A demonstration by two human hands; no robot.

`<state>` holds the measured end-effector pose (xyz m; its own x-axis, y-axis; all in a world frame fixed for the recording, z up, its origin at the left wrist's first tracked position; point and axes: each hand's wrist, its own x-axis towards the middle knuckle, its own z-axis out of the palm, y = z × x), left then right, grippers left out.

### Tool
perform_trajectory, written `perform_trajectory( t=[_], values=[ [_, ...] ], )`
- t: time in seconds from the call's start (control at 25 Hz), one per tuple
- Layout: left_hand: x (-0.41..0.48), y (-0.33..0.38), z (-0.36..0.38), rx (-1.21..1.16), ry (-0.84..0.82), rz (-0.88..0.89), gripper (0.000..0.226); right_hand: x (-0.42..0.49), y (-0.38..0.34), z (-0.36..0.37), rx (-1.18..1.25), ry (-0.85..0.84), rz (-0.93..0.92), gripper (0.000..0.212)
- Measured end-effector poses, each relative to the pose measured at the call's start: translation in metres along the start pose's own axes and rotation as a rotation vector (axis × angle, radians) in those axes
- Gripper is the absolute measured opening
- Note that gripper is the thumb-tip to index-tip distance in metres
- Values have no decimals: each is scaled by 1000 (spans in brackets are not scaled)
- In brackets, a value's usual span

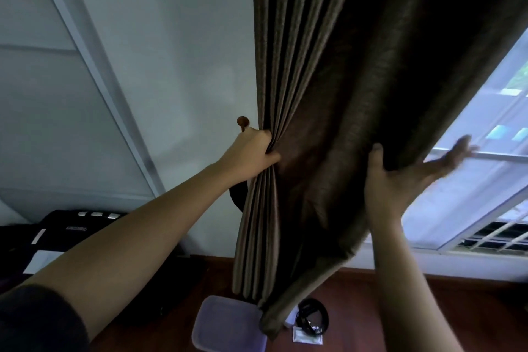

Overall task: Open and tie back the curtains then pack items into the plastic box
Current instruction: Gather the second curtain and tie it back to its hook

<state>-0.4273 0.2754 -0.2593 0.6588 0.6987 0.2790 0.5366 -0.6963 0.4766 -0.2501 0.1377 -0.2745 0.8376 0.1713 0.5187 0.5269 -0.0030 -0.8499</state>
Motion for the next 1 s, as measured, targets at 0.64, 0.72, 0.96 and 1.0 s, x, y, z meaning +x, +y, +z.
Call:
perform_trajectory(
  t=[0.64, 0.72, 0.96, 1.0],
  values=[
    [0, -17, -11, 5, 21, -132, 15, -77, 25, 97, -310, -1275, -305, 95],
    [2, -17, -12, -1, 15, -138, 17, -80, 28, 96, -326, -1296, -315, 95],
    [5, -12, -5, 7, -24, -153, 21, -84, 30, 95, -353, -1289, -314, 90],
    [6, -12, -5, 14, -26, -153, 21, -86, 31, 94, -357, -1289, -306, 90]
  ],
)
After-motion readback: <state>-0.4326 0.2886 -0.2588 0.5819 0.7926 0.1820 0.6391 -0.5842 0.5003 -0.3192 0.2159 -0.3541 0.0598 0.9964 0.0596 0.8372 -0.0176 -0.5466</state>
